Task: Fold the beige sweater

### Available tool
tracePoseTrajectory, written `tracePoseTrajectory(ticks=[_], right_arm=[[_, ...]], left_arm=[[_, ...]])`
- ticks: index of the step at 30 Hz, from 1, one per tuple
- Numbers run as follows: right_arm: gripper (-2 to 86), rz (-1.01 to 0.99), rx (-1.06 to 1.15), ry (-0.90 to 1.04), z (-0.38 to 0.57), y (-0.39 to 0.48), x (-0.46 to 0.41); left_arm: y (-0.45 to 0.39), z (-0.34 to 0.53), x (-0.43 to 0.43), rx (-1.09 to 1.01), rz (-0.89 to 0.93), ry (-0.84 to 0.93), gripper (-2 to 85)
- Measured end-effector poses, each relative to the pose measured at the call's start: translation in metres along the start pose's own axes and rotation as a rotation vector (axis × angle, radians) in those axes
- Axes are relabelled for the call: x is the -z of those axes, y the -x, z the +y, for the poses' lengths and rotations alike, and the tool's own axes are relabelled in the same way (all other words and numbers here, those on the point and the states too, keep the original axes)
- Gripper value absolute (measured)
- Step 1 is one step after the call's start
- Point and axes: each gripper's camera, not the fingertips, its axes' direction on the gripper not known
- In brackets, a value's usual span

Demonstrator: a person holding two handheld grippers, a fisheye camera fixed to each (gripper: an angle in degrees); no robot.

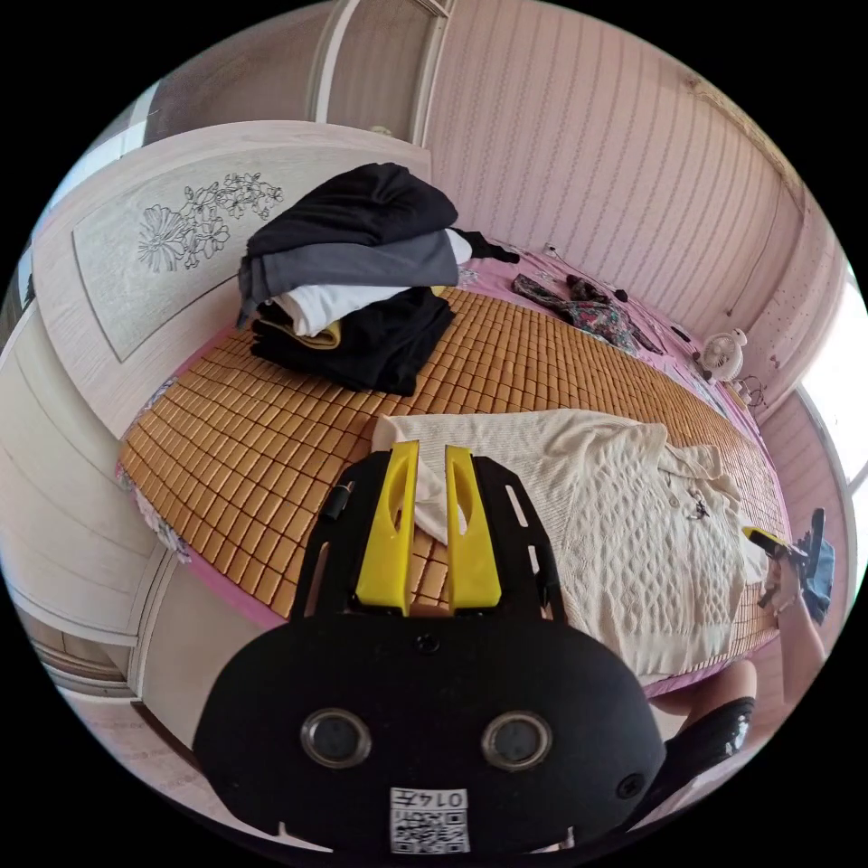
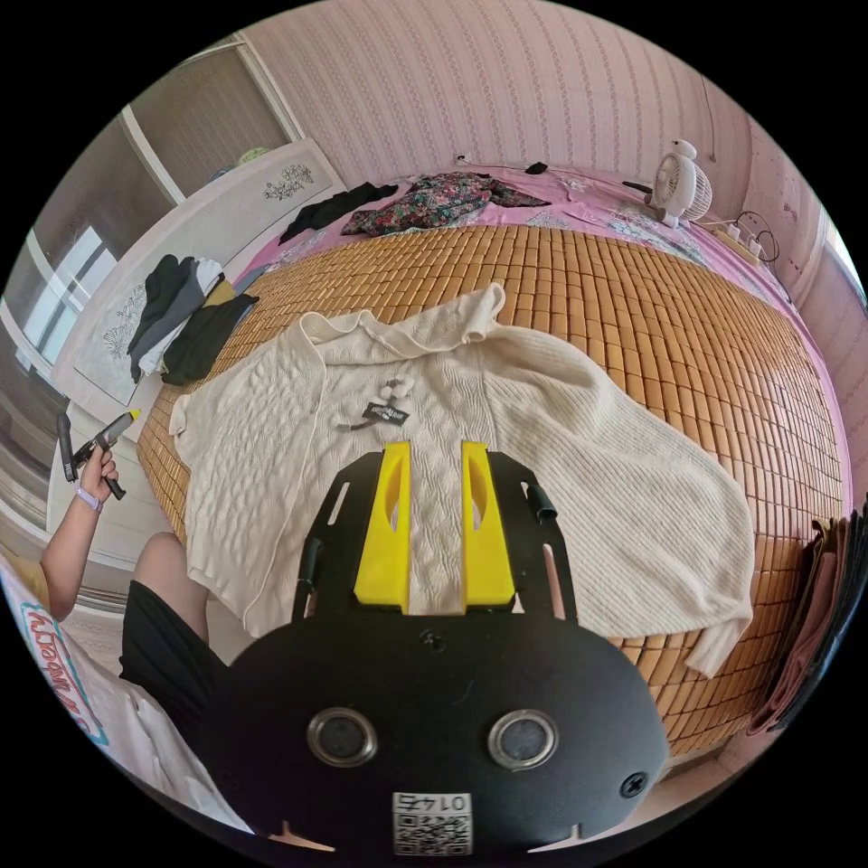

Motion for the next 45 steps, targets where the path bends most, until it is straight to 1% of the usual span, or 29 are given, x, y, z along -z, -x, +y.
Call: tracePoseTrajectory(ticks=[2, 3, 5, 9, 11, 13, 15, 17, 18, 19, 20, 21, 23, 24, 25, 27, 28, 31, 33, 35, 37, 38, 41, 43, 45], right_arm=[[10.6, -0.042, -0.025, -0.018, -0.025, -0.006, -0.007], [11.1, -0.06, -0.061, -0.019, -0.041, -0.012, -0.015], [11.8, -0.059, -0.126, -0.017, -0.062, -0.024, -0.026], [7.0, -0.111, -0.204, -0.013, -0.098, -0.046, -0.047], [5.0, -0.139, -0.176, -0.007, -0.111, -0.046, -0.049], [3.0, -0.151, -0.109, -0.011, -0.123, -0.039, -0.047], [1.8, -0.196, -0.077, -0.032, -0.142, -0.035, -0.042], [1.9, -0.244, -0.134, -0.08, -0.155, -0.043, -0.038], [2.1, -0.299, -0.211, -0.107, -0.162, -0.051, -0.038], [2.1, -0.33, -0.255, -0.12, -0.164, -0.056, -0.039], [2.2, -0.379, -0.33, -0.13, -0.169, -0.064, -0.044], [2.4, -0.374, -0.357, -0.131, -0.173, -0.067, -0.048], [2.6, -0.294, -0.343, -0.114, -0.176, -0.064, -0.054], [3.0, -0.261, -0.344, -0.097, -0.175, -0.062, -0.058], [3.2, -0.255, -0.349, -0.092, -0.173, -0.061, -0.06], [4.0, -0.26, -0.337, -0.14, -0.158, -0.059, -0.053], [4.2, -0.263, -0.325, -0.155, -0.152, -0.058, -0.049], [5.3, -0.269, -0.156, -0.147, -0.114, -0.036, -0.025], [5.9, -0.235, 0.019, -0.09, -0.061, -0.005, -0.005], [6.1, -0.2, 0.09, -0.065, -0.011, 0.017, 0.008], [6.4, -0.159, 0.107, -0.024, 0.035, 0.034, 0.017], [6.6, -0.13, 0.09, -0.007, 0.064, 0.041, 0.021], [7.0, -0.064, -0.008, 0.048, 0.114, 0.042, 0.03], [7.6, -0.013, -0.076, 0.063, 0.129, 0.033, 0.04], [8.4, 0.04, -0.221, -0.001, 0.143, 0.011, 0.061]], left_arm=[[-0.038, -0.01, -0.025, -0.089, 0.123, 0.024, 5.7], [-0.05, -0.014, -0.033, -0.116, 0.155, 0.031, 5.9], [-0.099, -0.032, -0.067, -0.213, 0.235, 0.065, 6.4], [-0.183, -0.065, -0.121, -0.371, 0.343, 0.13, 7.1], [-0.231, -0.084, -0.154, -0.438, 0.439, 0.14, 6.4], [-0.259, -0.096, -0.183, -0.449, 0.445, 0.179, 5.2], [-0.285, -0.104, -0.215, -0.476, 0.416, 0.27, 3.9], [-0.308, -0.105, -0.255, -0.49, 0.283, 0.418, 2.1], [-0.31, -0.105, -0.256, -0.493, 0.261, 0.41, 1.7], [-0.314, -0.106, -0.252, -0.527, 0.255, 0.379, 0.9], [-0.317, -0.106, -0.251, -0.575, 0.258, 0.386, 1.4], [-0.316, -0.106, -0.248, -0.582, 0.251, 0.373, 1.7], [-0.301, -0.108, -0.231, -0.53, 0.223, 0.233, 2.9], [-0.295, -0.109, -0.229, -0.493, 0.21, 0.203, 3.1], [-0.282, -0.111, -0.228, -0.411, 0.193, 0.164, 3.7], [-0.267, -0.112, -0.242, -0.333, 0.211, 0.211, 4.6], [-0.26, -0.11, -0.256, -0.292, 0.21, 0.28, 5.1], [-0.24, -0.107, -0.238, -0.199, 0.271, 0.234, 5.8], [-0.237, -0.096, -0.21, -0.254, 0.333, 0.205, 6.2], [-0.238, -0.054, -0.159, -0.381, 0.421, 0.176, 6.7], [-0.243, -0.007, -0.128, -0.479, 0.497, 0.226, 7.1], [-0.249, 0.028, -0.112, -0.556, 0.533, 0.281, 7.1], [-0.264, 0.105, -0.086, -0.658, 0.544, 0.402, 7.3], [-0.273, 0.136, -0.076, -0.642, 0.587, 0.445, 7.4], [-0.283, 0.158, -0.069, -0.613, 0.626, 0.472, 7.5]])
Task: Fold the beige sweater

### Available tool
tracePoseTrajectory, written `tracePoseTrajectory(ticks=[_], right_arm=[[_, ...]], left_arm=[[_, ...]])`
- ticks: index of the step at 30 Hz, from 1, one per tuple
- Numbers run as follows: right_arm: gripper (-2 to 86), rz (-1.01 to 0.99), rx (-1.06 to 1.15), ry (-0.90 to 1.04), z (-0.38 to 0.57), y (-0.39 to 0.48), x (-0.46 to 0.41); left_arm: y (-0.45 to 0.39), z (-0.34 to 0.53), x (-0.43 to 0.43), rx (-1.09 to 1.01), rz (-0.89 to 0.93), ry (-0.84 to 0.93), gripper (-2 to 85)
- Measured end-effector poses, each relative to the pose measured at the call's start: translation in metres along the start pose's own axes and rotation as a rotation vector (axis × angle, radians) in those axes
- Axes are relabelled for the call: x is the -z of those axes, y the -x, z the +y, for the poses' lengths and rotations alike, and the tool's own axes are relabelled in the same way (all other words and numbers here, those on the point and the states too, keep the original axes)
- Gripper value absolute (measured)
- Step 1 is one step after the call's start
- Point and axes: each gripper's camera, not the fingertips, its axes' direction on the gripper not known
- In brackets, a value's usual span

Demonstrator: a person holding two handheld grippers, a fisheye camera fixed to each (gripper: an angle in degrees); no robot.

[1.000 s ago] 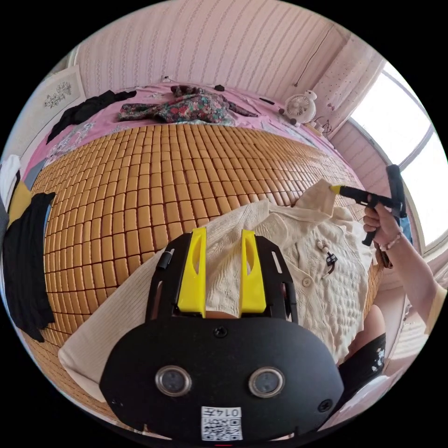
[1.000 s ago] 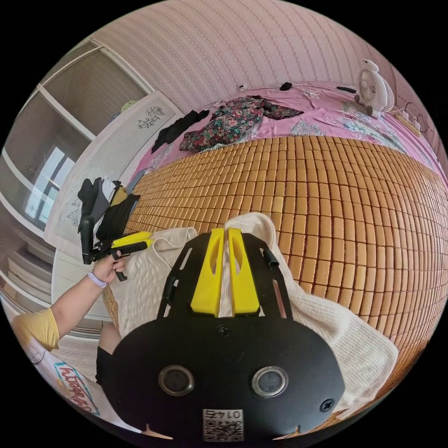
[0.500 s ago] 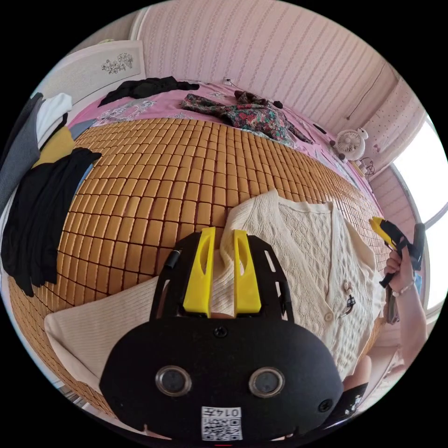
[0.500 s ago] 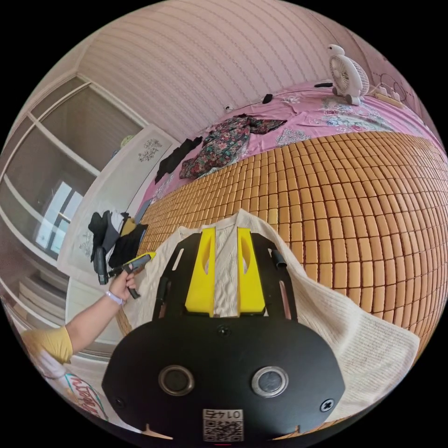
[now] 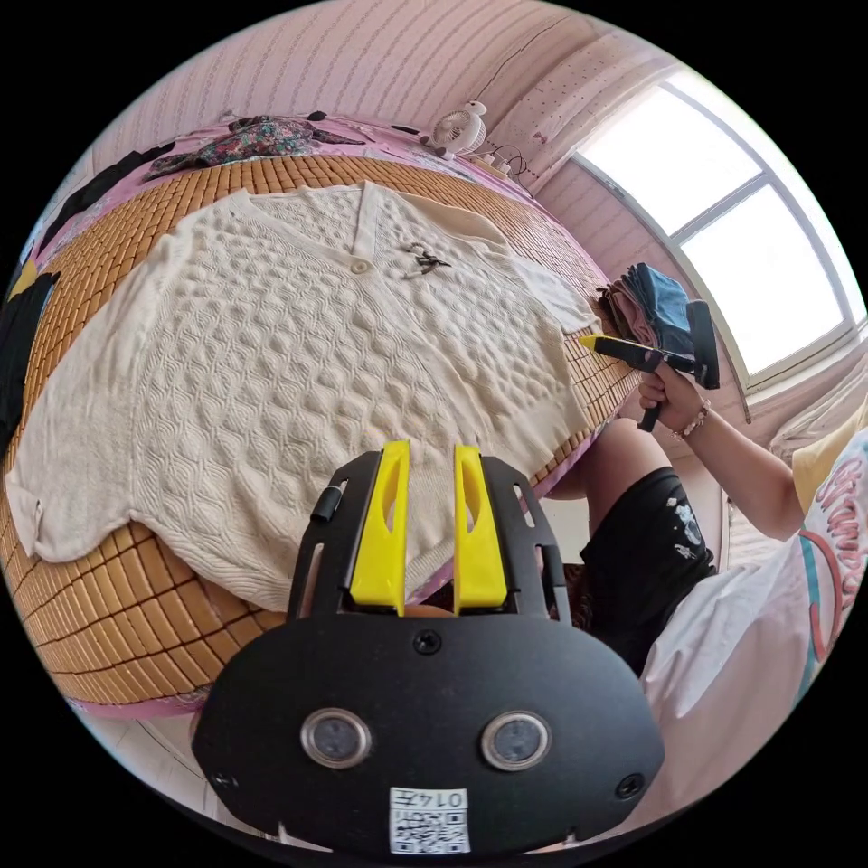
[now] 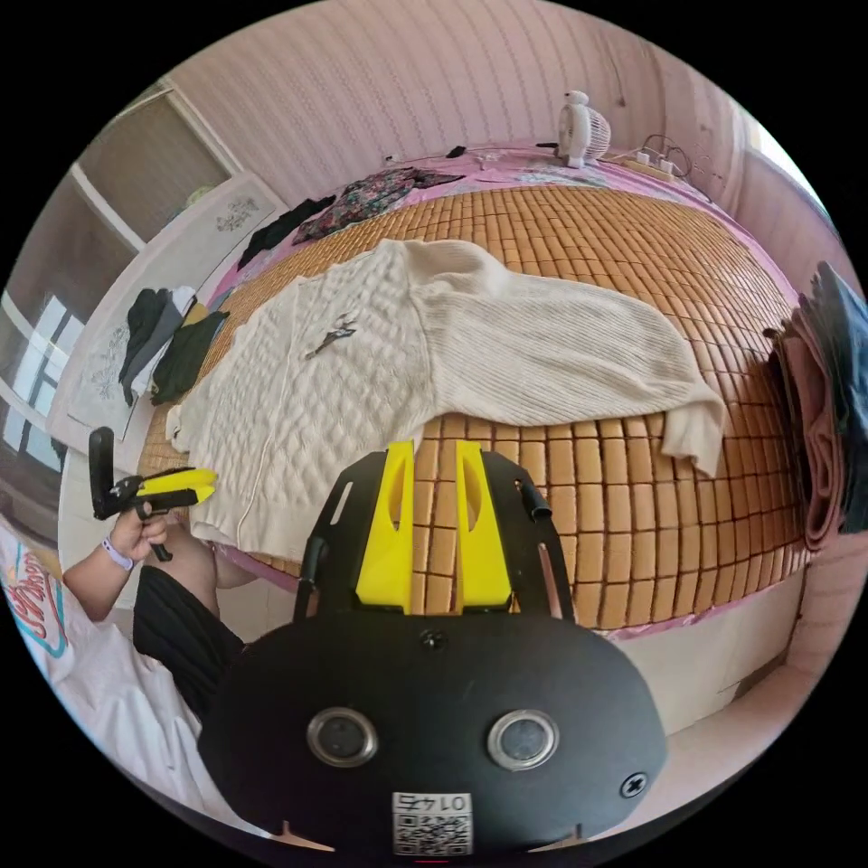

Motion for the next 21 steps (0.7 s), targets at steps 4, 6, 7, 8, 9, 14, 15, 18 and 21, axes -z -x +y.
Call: tracePoseTrajectory(ticks=[4, 6, 7, 8, 9, 14, 15, 18, 21], right_arm=[[9.6, 0.08, -0.196, -0.067, 0.009, -0.042, 0.017], [9.5, 0.305, -0.229, -0.086, 0.008, -0.057, 0.019], [9.2, 0.365, -0.238, -0.099, 0.007, -0.06, 0.019], [8.6, 0.467, -0.253, -0.115, 0.004, -0.067, 0.019], [8.1, 0.531, -0.251, -0.103, -0.001, -0.074, 0.015], [5.8, 0.579, -0.255, 0.023, -0.024, -0.101, -0.011], [5.3, 0.507, -0.184, 0.007, -0.022, -0.098, -0.013], [4.1, 0.48, -0.154, -0.014, -0.018, -0.093, -0.015], [2.8, 0.494, -0.11, 0.019, -0.023, -0.081, -0.008]], left_arm=[[-0.033, 0.003, -0.02, -0.012, -0.014, 0.002, 7.6], [-0.044, -0.002, -0.025, -0.04, -0.057, -0.003, 7.7], [-0.05, -0.005, -0.028, -0.055, -0.06, -0.006, 7.7], [-0.057, -0.008, -0.031, -0.07, -0.049, -0.01, 7.8], [-0.06, -0.01, -0.034, -0.076, -0.044, -0.006, 7.8], [-0.083, -0.016, -0.066, -0.108, -0.065, 0.069, 6.4], [-0.084, -0.016, -0.066, -0.108, -0.065, 0.058, 6.2], [-0.082, -0.014, -0.069, -0.106, -0.077, 0.047, 5.2], [-0.077, -0.016, -0.069, -0.096, -0.039, 0.063, 5.1]])
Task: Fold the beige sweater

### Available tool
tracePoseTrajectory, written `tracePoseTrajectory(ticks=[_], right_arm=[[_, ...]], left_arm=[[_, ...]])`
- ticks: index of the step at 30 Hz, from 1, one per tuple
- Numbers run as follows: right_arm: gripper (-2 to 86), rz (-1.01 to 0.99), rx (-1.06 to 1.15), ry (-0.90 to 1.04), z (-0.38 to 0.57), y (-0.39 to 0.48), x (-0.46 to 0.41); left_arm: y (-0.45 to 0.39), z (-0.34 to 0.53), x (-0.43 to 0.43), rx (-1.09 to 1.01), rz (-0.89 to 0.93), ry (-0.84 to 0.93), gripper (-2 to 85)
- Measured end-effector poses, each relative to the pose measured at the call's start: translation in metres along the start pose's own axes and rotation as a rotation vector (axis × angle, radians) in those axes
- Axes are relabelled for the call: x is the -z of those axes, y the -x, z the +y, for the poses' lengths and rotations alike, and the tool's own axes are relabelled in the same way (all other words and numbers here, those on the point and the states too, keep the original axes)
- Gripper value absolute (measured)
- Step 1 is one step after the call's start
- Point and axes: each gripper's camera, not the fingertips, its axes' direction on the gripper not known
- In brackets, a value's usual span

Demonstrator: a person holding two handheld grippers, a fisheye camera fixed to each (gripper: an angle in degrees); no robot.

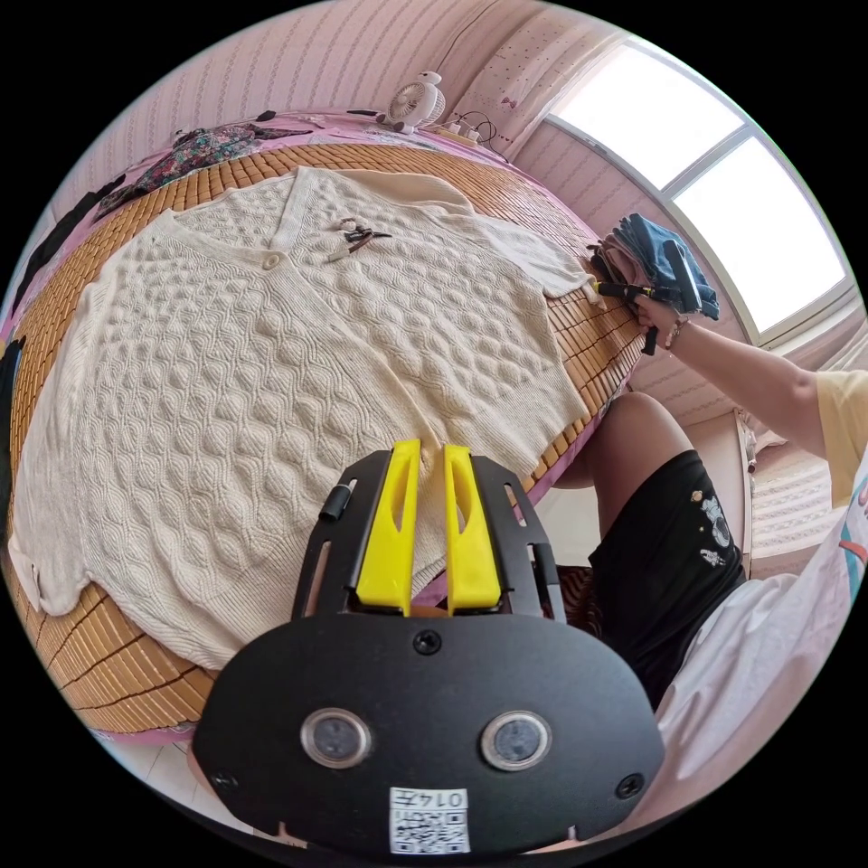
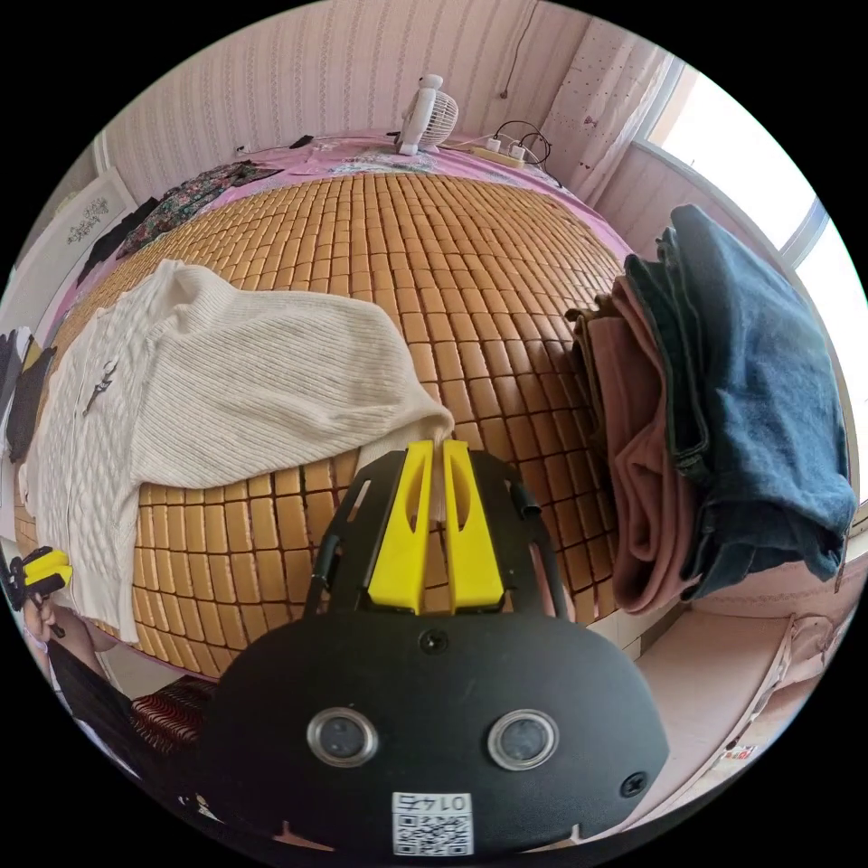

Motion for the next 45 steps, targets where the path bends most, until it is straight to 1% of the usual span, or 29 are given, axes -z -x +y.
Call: tracePoseTrajectory(ticks=[1, 3, 6, 7, 8, 10, 12, 14, 17, 20, 22, 24, 25, 26, 27, 29, 31, 35, 37, 39, 41, 43, 45], right_arm=[[2.6, 0.024, 0.009, -0.045, 0.0, 0.001, 0.009], [2.5, 0.078, 0.047, -0.304, 0.002, 0.0, 0.059], [3.5, 0.056, 0.13, -0.458, 0.012, -0.007, 0.103], [3.7, 0.058, 0.151, -0.47, 0.016, -0.008, 0.107], [4.1, 0.069, 0.183, -0.461, 0.026, -0.01, 0.107], [4.7, 0.103, 0.202, -0.355, 0.04, -0.014, 0.091], [5.1, 0.156, 0.116, -0.15, 0.059, -0.023, 0.057], [5.1, 0.136, 0.038, -0.068, 0.072, -0.029, 0.042], [5.1, 0.026, -0.037, -0.105, 0.077, -0.033, 0.041], [5.1, -0.021, -0.113, -0.158, 0.06, -0.038, 0.043], [4.2, -0.065, -0.174, -0.151, 0.046, -0.041, 0.036], [3.1, -0.117, -0.202, -0.067, 0.028, -0.04, 0.01], [2.8, -0.105, -0.189, -0.028, 0.024, -0.037, 0.002], [2.2, -0.034, -0.128, 0.051, 0.017, -0.028, -0.014], [1.6, 0.059, -0.055, -0.005, 0.015, -0.016, -0.016], [0.7, 0.188, -0.001, -0.013, 0.01, -0.005, -0.024], [0.6, 0.229, 0.015, 0.001, 0.005, -0.004, -0.03], [0.4, 0.112, -0.032, -0.017, 0.003, -0.023, -0.031], [0.2, 0.037, -0.109, -0.03, 0.004, -0.035, -0.033], [0.2, -0.08, -0.219, -0.021, 0.002, -0.055, -0.037], [0.2, -0.15, -0.249, 0.016, -0.003, -0.067, -0.041], [0.2, -0.151, -0.186, 0.073, -0.012, -0.068, -0.044], [0.2, -0.11, -0.085, 0.154, -0.026, -0.061, -0.049]], left_arm=[[0.0, -0.001, 0.0, -0.004, 0.002, 0.005, 5.3], [-0.002, -0.003, -0.001, 0.001, 0.003, 0.013, 5.6], [-0.009, -0.005, -0.001, 0.013, 0.005, 0.02, 6.1], [-0.011, -0.004, -0.001, 0.015, 0.004, 0.019, 6.3], [-0.013, -0.004, -0.001, 0.018, 0.005, 0.017, 6.4], [-0.015, -0.004, 0.0, 0.026, 0.014, 0.014, 6.5], [-0.016, -0.004, 0.0, 0.031, 0.03, 0.014, 6.6], [-0.017, -0.004, 0.002, 0.026, 0.058, 0.017, 6.7], [-0.023, -0.004, 0.007, 0.017, 0.066, 0.019, 6.8], [-0.032, -0.007, 0.01, -0.011, 0.062, 0.021, 6.6], [-0.038, -0.01, 0.009, -0.022, 0.058, 0.026, 6.5], [-0.045, -0.013, 0.006, -0.029, 0.056, 0.029, 6.5], [-0.051, -0.014, 0.004, -0.035, 0.051, 0.026, 6.4], [-0.057, -0.015, 0.003, -0.045, 0.04, 0.017, 6.1], [-0.061, -0.015, 0.002, -0.052, 0.032, 0.015, 6.0], [-0.071, -0.014, -0.012, -0.069, -0.011, 0.066, 5.5], [-0.078, -0.01, -0.013, -0.076, -0.045, 0.049, 5.1], [-0.091, -0.007, -0.011, -0.111, -0.095, 0.038, 4.5], [-0.094, -0.007, -0.01, -0.115, -0.106, 0.04, 4.5], [-0.095, -0.006, -0.009, -0.115, -0.112, 0.035, 4.6], [-0.099, -0.003, -0.006, -0.149, -0.124, 0.016, 4.6], [-0.106, 0.001, -0.004, -0.199, -0.155, -0.002, 4.7], [-0.111, 0.002, -0.002, -0.225, -0.177, -0.008, 4.6]])
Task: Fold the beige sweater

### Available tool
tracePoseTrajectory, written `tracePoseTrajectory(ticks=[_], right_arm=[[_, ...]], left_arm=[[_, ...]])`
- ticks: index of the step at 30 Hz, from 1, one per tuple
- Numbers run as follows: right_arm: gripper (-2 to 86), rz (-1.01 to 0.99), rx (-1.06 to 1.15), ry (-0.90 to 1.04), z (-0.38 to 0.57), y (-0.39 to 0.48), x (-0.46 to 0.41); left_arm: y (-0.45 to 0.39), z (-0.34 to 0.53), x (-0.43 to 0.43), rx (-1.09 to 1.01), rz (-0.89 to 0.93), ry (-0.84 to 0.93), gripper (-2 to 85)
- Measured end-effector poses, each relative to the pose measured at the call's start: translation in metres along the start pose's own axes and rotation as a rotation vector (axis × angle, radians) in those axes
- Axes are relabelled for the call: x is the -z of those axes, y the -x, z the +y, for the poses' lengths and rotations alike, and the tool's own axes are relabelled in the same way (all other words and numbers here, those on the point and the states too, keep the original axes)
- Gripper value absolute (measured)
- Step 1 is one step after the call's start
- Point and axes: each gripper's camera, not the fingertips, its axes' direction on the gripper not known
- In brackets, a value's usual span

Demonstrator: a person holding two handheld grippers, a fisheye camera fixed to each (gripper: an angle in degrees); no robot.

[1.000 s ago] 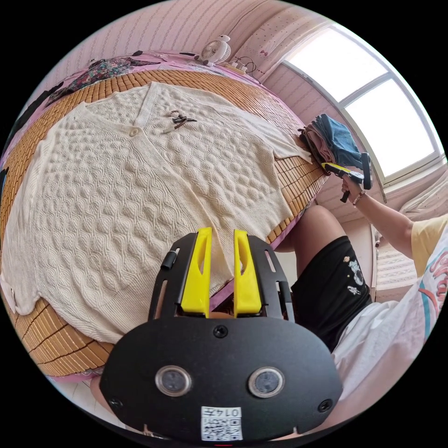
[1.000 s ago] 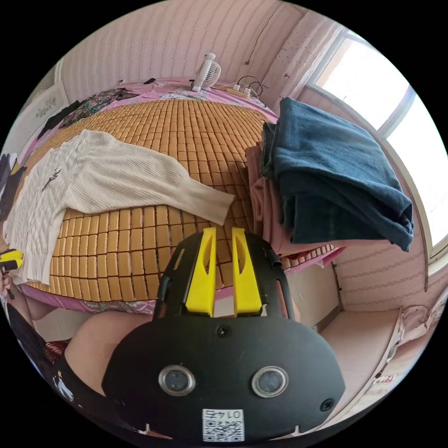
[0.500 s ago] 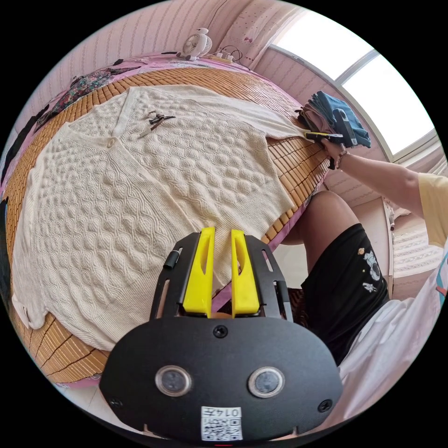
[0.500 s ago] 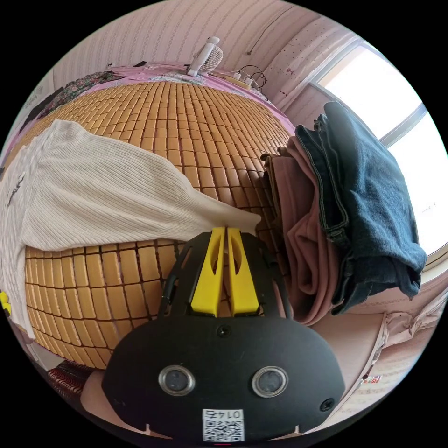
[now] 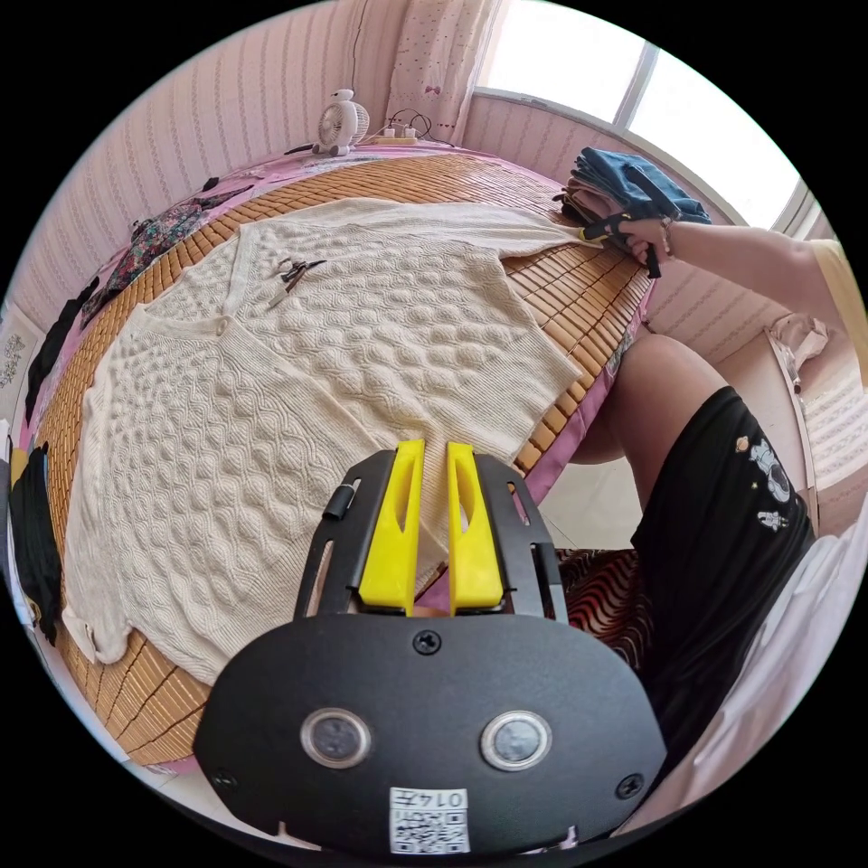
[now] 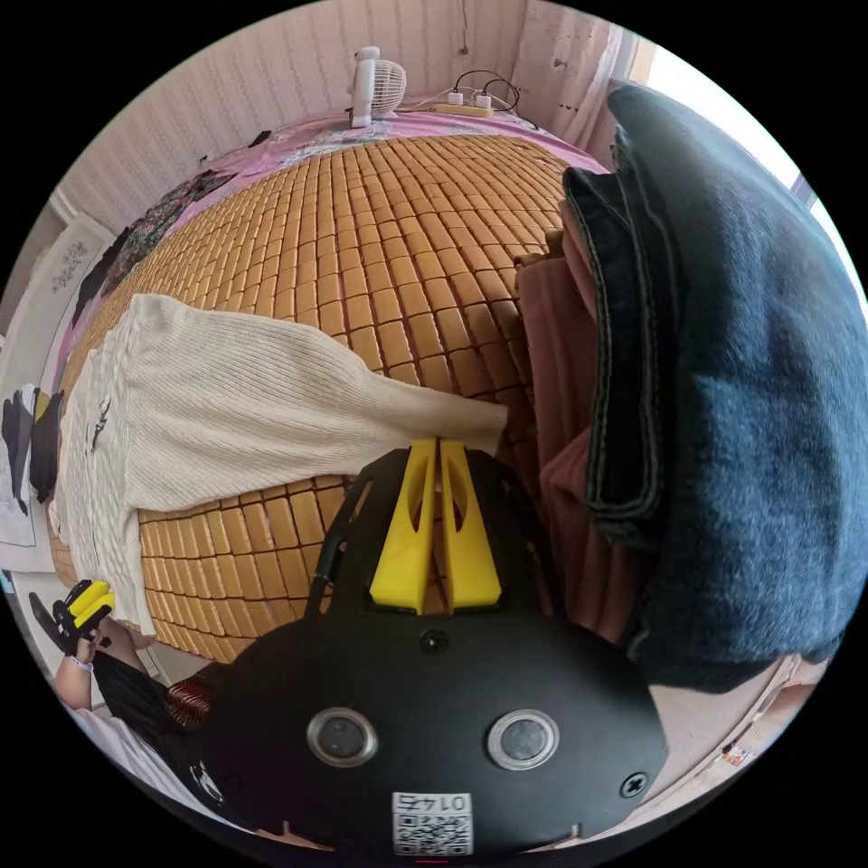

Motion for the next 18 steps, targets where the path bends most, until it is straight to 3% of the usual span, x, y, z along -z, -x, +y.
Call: tracePoseTrajectory(ticks=[7, 11, 18], right_arm=[[0.2, 0.016, 0.006, 0.05, -0.01, 0.001, -0.011], [0.2, -0.063, -0.136, -0.071, 0.007, -0.01, -0.017], [0.2, 0.025, -0.18, -0.15, 0.018, 0.004, -0.032]], left_arm=[[0.004, -0.009, 0.012, 0.029, 0.0, 0.034, 4.5], [0.01, -0.016, 0.019, 0.043, 0.005, 0.062, 3.8], [0.026, -0.03, 0.031, 0.031, 0.022, 0.106, 2.6]])
